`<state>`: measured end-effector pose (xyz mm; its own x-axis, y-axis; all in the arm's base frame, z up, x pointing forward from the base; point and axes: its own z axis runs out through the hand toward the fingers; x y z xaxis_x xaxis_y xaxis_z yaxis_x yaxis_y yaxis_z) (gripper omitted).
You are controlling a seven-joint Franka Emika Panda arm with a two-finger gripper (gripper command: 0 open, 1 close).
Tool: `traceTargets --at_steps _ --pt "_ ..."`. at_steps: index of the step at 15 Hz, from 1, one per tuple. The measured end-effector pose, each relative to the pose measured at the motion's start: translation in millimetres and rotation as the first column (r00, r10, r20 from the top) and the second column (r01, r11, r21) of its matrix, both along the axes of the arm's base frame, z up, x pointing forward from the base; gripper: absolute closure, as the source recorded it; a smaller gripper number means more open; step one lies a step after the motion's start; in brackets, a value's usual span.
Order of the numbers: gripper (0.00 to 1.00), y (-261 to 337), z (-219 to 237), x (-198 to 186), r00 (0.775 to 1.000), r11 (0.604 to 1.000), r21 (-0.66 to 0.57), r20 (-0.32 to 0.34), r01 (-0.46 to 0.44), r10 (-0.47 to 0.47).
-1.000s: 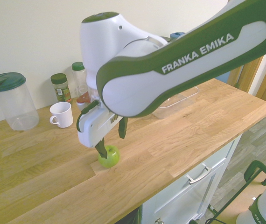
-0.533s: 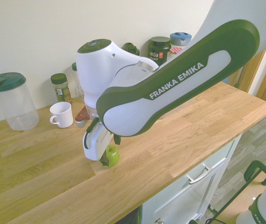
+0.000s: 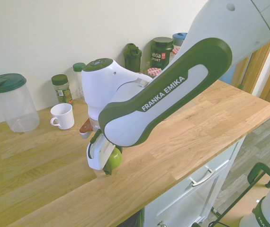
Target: Put the apple into the container
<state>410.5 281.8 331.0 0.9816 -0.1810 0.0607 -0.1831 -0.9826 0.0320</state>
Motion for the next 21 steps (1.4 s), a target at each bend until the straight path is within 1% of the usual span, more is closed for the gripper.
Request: traceTargets --at_steps 5,7,8,10,11,12,14,16,17,19,21 --pt "1.00 2 4 2 1.000 1.000 0.004 0.006 -0.003 0.002" --pt "1.00 0 10 6 1.000 1.000 0.010 0.010 0.011 -0.012" --pt "1.00 -5 24 12 0.999 0.999 0.013 0.010 0.039 -0.039" --pt "1.00 -36 72 34 0.992 0.992 0.013 0.029 0.124 -0.124" --pt "1.00 -61 98 45 0.983 0.984 0.013 0.037 0.180 -0.181" --pt "1.00 -92 121 53 0.968 0.969 0.011 0.040 0.246 -0.246" --pt "1.00 -164 150 65 0.929 0.930 0.006 0.042 0.368 -0.368" --pt "1.00 -231 152 74 0.884 0.885 0.007 0.044 0.465 -0.464" --pt "1.00 -260 149 77 0.867 0.868 0.009 0.038 0.497 -0.497" --pt "1.00 -309 142 77 0.841 0.841 0.010 0.024 0.541 -0.541" --pt "1.00 -341 134 73 0.821 0.821 0.011 0.022 0.571 -0.571"
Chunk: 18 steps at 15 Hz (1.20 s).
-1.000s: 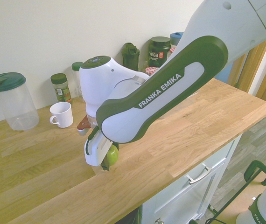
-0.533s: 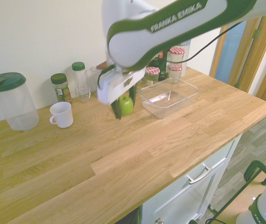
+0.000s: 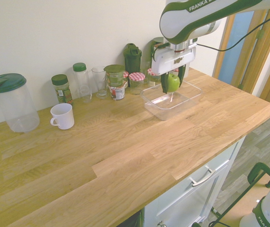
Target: Put the apple into the container
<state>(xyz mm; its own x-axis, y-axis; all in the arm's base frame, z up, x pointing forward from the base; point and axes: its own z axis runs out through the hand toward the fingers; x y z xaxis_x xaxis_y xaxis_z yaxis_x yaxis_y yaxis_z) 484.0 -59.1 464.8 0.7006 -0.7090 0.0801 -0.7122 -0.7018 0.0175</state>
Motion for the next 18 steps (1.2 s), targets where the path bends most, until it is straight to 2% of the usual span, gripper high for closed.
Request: traceTargets --at_steps 5,11,12,18 --pt "1.00 -59 -35 4 0.997 0.998 0.006 -0.020 0.069 -0.069" --pt "1.00 -66 -72 19 0.997 0.998 0.004 -0.027 0.068 -0.068" --pt "0.00 -66 -75 21 0.997 0.998 0.004 -0.028 0.067 -0.066" --pt "0.00 -70 -92 47 0.997 0.998 0.006 -0.032 0.070 -0.070"
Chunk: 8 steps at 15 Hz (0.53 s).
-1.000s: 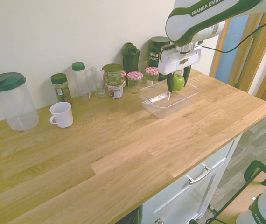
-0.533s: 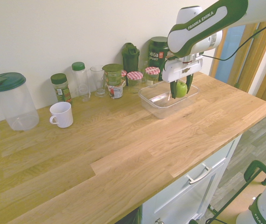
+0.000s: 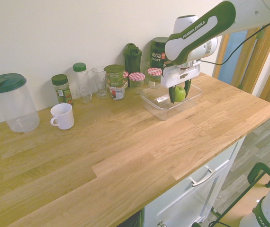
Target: Put the apple into the container
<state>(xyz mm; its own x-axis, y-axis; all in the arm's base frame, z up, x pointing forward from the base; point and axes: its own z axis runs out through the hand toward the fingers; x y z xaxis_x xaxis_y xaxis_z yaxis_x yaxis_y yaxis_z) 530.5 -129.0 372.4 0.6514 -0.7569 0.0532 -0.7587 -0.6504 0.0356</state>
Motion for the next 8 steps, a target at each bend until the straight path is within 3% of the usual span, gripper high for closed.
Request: traceTargets --at_steps 6,8 --pt "0.00 -6 18 9 1.000 1.000 0.004 0.015 0.014 -0.014" --pt "0.00 5 46 5 1.000 1.000 0.022 -0.005 0.009 -0.009"
